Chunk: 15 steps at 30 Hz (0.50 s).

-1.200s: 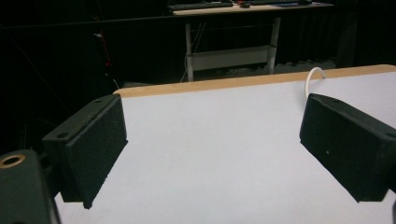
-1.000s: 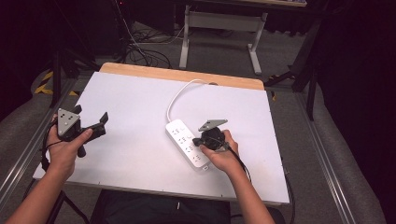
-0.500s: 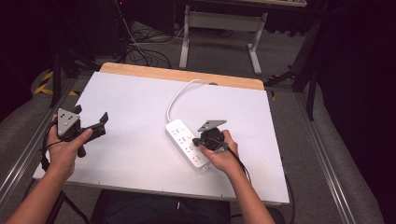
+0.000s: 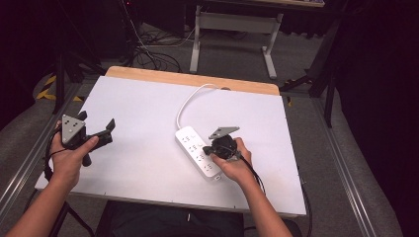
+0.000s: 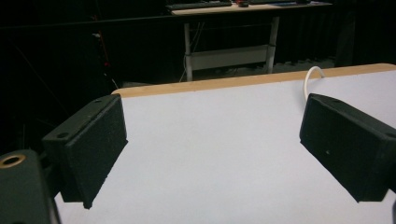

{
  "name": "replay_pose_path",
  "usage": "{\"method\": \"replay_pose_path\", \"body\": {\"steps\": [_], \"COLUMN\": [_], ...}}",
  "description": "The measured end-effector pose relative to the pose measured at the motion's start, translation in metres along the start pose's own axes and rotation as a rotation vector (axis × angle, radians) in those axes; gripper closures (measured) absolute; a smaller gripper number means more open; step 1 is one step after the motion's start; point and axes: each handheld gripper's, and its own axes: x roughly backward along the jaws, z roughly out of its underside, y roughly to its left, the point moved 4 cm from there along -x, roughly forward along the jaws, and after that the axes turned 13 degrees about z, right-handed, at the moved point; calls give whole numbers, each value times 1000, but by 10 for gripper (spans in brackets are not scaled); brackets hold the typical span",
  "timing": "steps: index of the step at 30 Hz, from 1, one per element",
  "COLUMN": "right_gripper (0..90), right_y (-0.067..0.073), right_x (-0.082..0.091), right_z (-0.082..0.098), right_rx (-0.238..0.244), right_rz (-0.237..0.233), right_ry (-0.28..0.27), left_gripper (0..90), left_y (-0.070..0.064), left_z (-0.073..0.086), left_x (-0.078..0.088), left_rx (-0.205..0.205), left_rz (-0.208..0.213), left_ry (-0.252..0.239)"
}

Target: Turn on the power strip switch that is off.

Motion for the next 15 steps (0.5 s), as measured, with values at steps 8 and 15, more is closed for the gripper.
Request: {"method": "replay_pose_path", "body": {"steps": [8, 15], "right_gripper": [900, 900], "right_y": [0, -1], "right_x": [0, 0], "right_z": [0, 1], "right_rx": [0, -14], "right_rz": [1, -7], "right_ry": [0, -7], "left_gripper": [80, 80], "left_y": [0, 0], "left_z": [0, 0], "left_x": [1, 0], "left_rx": [1, -1], "left_rz": [-2, 0], "left_ry": [-1, -1]}}
